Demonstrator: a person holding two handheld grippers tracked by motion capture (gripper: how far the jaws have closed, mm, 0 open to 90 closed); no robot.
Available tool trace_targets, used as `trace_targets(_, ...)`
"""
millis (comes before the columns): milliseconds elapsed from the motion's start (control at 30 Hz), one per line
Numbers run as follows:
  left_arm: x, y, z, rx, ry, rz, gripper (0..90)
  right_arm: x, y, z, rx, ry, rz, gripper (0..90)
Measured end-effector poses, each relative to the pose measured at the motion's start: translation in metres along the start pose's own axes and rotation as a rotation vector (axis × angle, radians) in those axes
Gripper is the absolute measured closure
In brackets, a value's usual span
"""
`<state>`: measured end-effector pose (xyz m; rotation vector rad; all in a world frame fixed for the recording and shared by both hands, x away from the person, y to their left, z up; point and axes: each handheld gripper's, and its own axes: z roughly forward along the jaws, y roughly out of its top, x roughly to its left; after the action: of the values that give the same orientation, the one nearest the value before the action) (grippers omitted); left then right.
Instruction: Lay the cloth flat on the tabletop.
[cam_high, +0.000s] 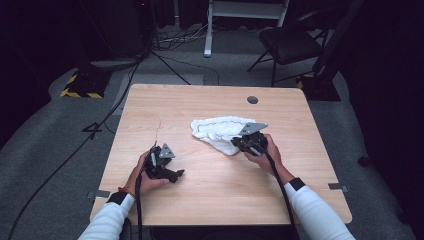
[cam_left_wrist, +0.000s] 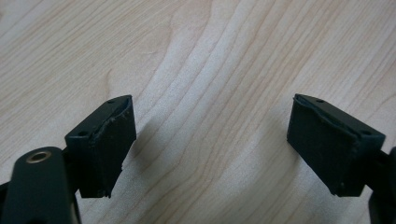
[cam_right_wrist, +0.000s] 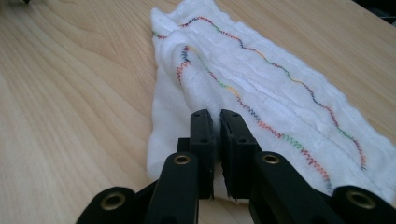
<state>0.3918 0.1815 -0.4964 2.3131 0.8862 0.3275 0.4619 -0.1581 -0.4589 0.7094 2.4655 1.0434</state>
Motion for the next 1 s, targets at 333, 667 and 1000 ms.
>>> trace_targets(333,-0.001,0.002,0.0,0.014,0.014,-0.003,15.4,-0.007,-0.047,-0.05,-0.013,0.014,0.041,84.8)
trace_targets(667,-0.005,0.006,0.001,0.025,0.031,0.024,15.5,-0.008,-0.084,-0.076,0.041,-0.016,0.067,74.2)
trace_targets(1000,-0.004,0.036,0.016,-0.029,0.049,0.013,18.7,0.011,-0.045,-0.067,-0.062,0.031,0.015,51.3)
